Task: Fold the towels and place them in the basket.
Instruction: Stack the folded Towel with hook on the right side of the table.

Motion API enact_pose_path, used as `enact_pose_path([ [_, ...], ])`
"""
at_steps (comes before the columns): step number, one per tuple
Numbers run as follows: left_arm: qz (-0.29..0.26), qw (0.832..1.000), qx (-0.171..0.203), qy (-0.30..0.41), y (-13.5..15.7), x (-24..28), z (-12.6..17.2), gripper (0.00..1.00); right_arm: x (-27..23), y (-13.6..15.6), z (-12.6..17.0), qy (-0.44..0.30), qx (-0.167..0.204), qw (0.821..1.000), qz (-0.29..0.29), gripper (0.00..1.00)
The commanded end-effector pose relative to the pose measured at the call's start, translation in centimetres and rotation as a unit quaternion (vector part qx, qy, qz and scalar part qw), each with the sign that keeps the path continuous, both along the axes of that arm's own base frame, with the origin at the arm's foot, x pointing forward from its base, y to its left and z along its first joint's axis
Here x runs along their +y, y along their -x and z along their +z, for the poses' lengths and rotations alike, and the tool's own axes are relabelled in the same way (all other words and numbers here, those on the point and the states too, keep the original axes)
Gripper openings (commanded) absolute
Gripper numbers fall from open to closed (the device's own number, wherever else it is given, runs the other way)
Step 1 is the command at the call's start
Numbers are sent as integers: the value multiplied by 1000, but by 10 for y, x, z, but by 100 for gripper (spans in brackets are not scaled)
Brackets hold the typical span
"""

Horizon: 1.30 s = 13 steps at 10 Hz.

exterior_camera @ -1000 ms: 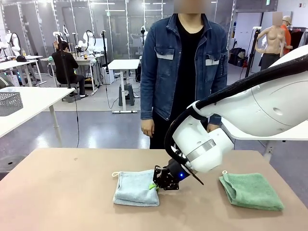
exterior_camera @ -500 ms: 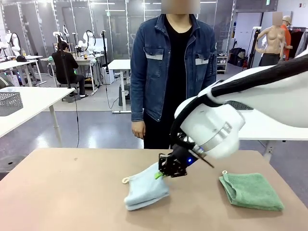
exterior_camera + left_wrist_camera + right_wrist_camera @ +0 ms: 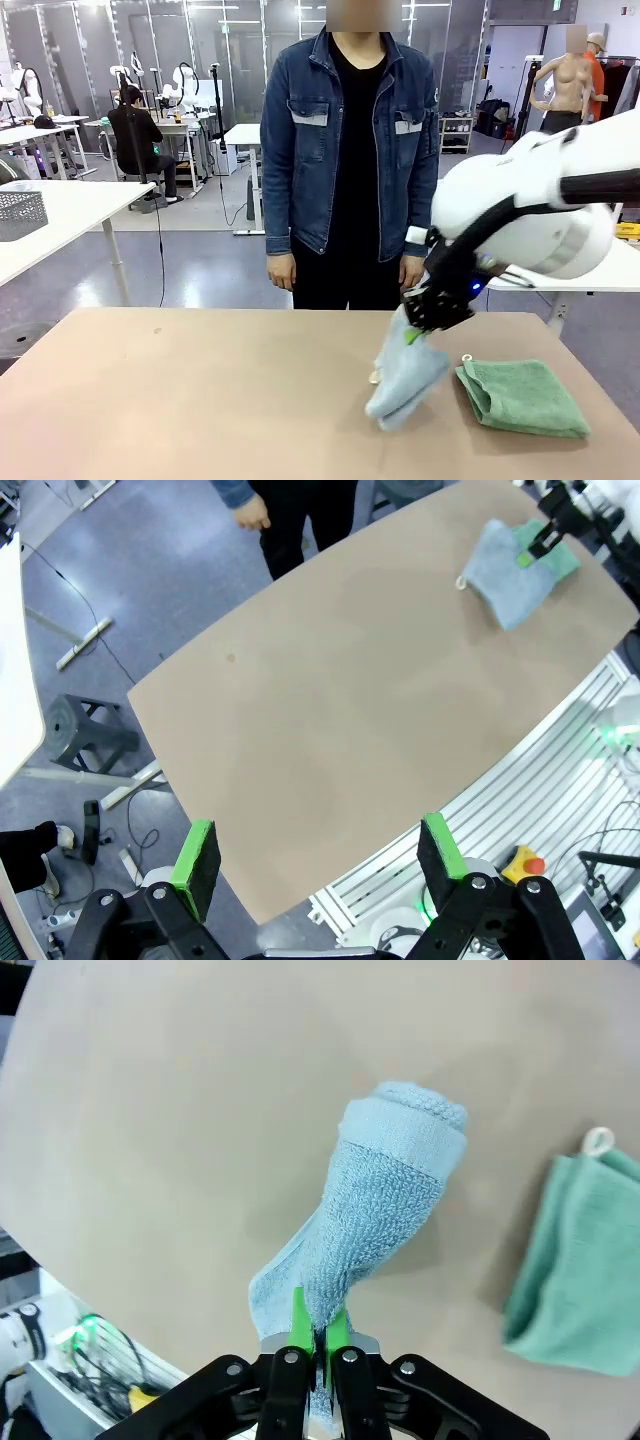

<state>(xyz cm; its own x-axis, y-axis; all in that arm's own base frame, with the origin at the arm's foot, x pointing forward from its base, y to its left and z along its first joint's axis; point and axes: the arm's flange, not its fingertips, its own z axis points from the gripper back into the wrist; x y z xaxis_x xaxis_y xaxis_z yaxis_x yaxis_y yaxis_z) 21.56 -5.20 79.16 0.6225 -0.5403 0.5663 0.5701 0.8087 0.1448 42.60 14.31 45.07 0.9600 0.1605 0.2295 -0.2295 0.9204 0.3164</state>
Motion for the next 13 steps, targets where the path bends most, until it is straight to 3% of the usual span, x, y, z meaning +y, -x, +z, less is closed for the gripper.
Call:
enact_pose_path([
  [1,3,1000,0,-1,0,0,0,100,-17,4,19,27,-4,1000,11,5],
  [4,3,1000,0,-1,0,0,0,100,-51,18,43,67,-47,996,17,5],
  [6,3,1000,0,-1,0,0,0,100,-82,24,47,64,-50,997,3,5],
  [10,3,1000,0,-1,0,0,0,100,-129,9,26,56,-37,998,-11,5],
  [13,3,1000,0,-1,0,0,0,100,-147,-11,13,42,-49,998,7,5],
])
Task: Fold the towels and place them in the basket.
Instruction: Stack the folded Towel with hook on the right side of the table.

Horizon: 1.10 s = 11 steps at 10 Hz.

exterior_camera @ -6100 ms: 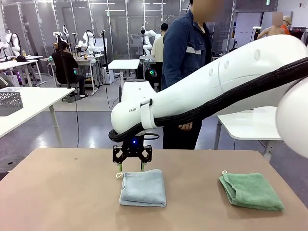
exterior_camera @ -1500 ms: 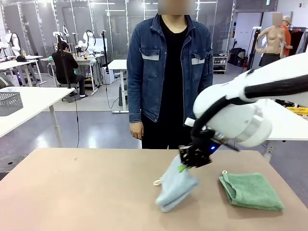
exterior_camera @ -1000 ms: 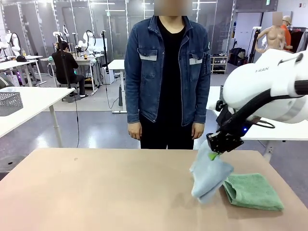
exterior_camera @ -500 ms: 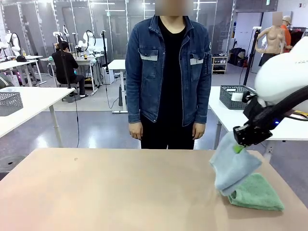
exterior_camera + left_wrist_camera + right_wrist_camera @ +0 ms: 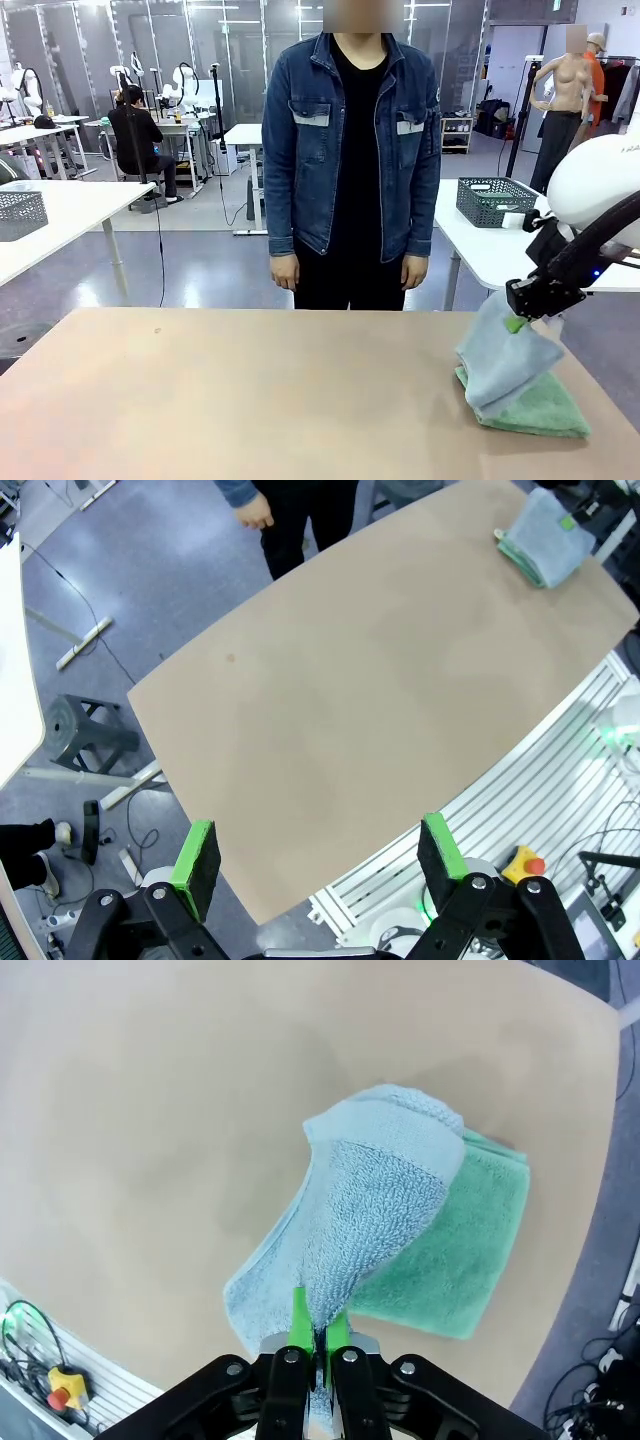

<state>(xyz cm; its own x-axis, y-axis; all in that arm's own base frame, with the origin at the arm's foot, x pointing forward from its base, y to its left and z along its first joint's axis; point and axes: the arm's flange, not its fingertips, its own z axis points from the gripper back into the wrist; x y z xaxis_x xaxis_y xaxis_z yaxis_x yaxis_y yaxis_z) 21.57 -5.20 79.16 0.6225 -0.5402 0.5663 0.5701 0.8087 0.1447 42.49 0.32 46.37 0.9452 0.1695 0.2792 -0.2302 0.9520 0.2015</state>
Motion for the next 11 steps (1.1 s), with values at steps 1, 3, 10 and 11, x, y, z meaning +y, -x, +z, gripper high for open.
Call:
enact_pose_path([
  [1,3,1000,0,-2,0,0,0,100,-16,-16,-7,-16,-8,1000,21,5],
  [3,3,1000,0,-2,0,0,0,100,-26,-17,-14,-30,-23,999,37,5],
  [10,3,1000,0,-2,0,0,0,100,-56,-21,-73,-1,64,998,-23,41],
  [11,3,1000,0,-2,0,0,0,100,-59,-16,-70,13,65,997,-34,44],
])
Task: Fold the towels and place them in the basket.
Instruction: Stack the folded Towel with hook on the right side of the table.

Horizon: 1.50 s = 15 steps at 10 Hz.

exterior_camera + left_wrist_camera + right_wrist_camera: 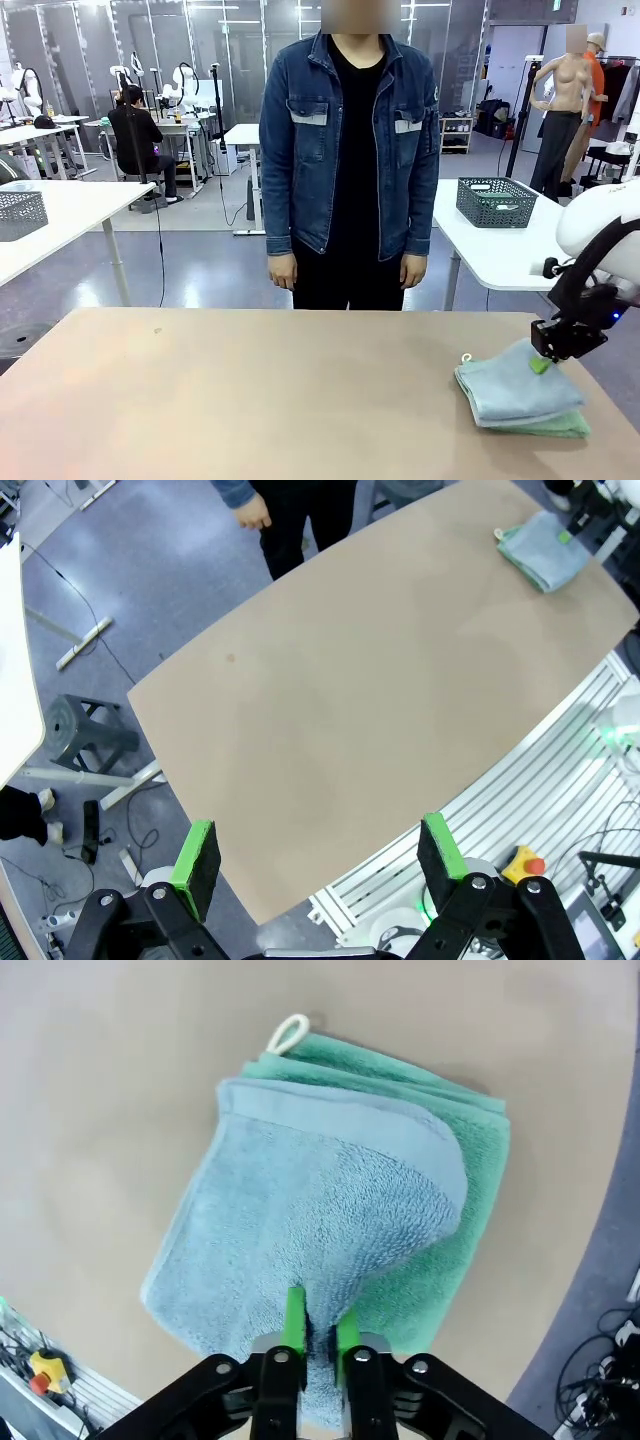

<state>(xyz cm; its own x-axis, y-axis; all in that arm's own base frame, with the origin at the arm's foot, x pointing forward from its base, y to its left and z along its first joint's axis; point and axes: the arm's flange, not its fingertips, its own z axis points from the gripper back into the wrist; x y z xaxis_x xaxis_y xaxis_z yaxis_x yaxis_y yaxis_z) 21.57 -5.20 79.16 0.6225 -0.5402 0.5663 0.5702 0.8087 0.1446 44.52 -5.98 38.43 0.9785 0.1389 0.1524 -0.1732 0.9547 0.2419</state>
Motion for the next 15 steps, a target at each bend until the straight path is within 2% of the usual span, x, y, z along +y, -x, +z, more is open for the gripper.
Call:
enact_pose_path([
  [1,3,1000,0,-2,0,0,0,100,3,10,14,28,-1,999,-24,80],
  [2,3,1000,0,-2,0,0,0,100,4,16,21,23,-2,999,-30,83],
  [3,3,1000,0,-2,0,0,0,100,5,22,26,27,0,999,-34,100],
  [5,3,1000,0,-2,0,0,0,100,7,29,30,36,2,999,-39,100],
  [6,3,1000,0,-2,0,0,0,100,9,30,30,37,2,998,-42,87],
  [7,3,1000,0,-2,0,0,0,100,10,30,30,43,2,998,-44,96],
  [8,3,1000,0,-2,0,0,0,100,12,29,30,40,0,998,-44,100],
  [9,3,1000,0,-2,0,0,0,100,16,23,25,38,1,998,-54,100],
  [10,3,1000,0,-2,0,0,0,100,8,26,30,27,-5,999,-32,100],
  [15,3,1000,0,-2,0,0,0,100,8,26,30,27,-5,999,-32,100],
])
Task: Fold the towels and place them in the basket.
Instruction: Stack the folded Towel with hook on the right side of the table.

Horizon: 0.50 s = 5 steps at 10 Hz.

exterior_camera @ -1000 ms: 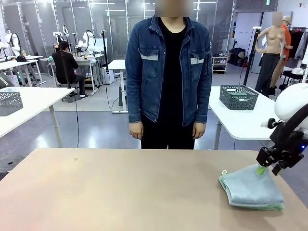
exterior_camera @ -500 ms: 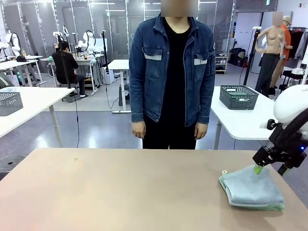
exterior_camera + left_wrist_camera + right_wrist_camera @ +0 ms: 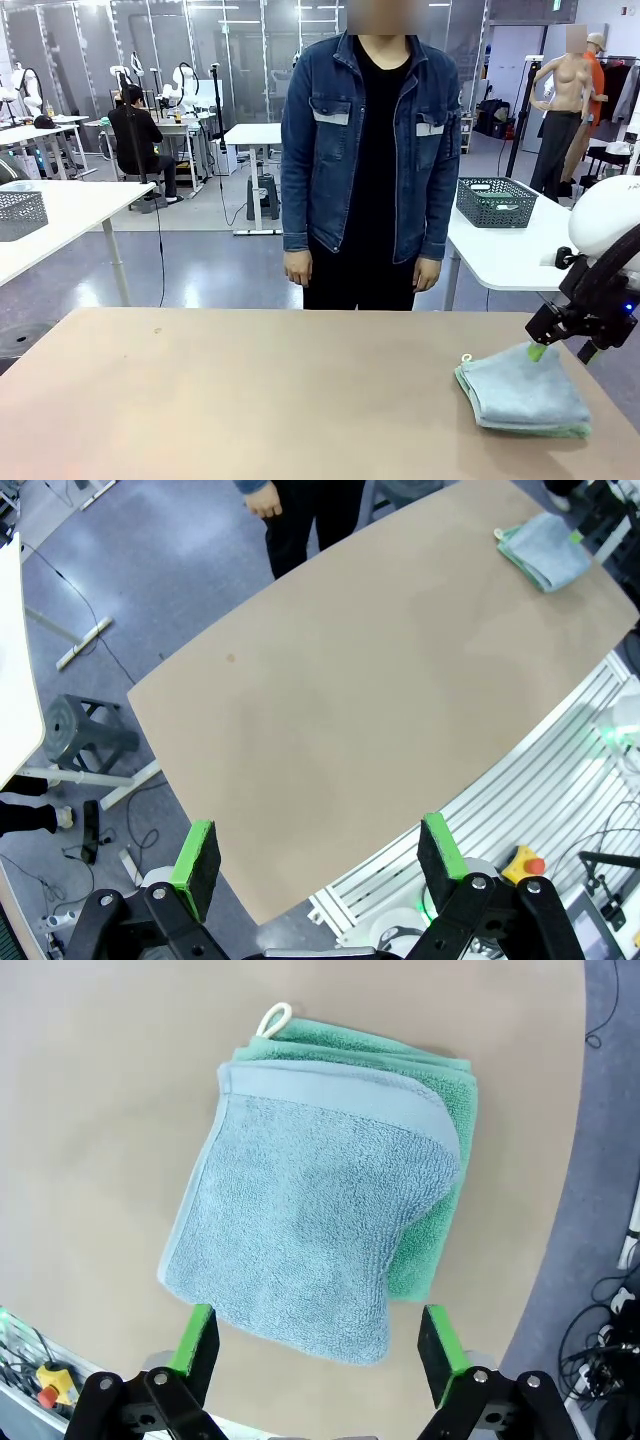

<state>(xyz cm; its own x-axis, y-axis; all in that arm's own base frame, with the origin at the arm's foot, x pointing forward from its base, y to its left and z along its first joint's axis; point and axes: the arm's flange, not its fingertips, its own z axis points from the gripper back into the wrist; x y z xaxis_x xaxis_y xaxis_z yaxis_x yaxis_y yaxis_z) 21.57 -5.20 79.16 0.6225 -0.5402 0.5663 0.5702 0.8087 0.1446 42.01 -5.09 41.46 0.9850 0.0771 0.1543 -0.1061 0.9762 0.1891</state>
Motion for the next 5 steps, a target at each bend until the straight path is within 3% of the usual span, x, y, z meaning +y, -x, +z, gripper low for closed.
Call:
enact_pose_path([
  [1,3,1000,0,-2,0,0,0,100,-1,1,0,0,-1,1000,4,100],
  [5,3,1000,0,-2,0,0,0,100,-1,1,0,0,-1,1000,4,100],
])
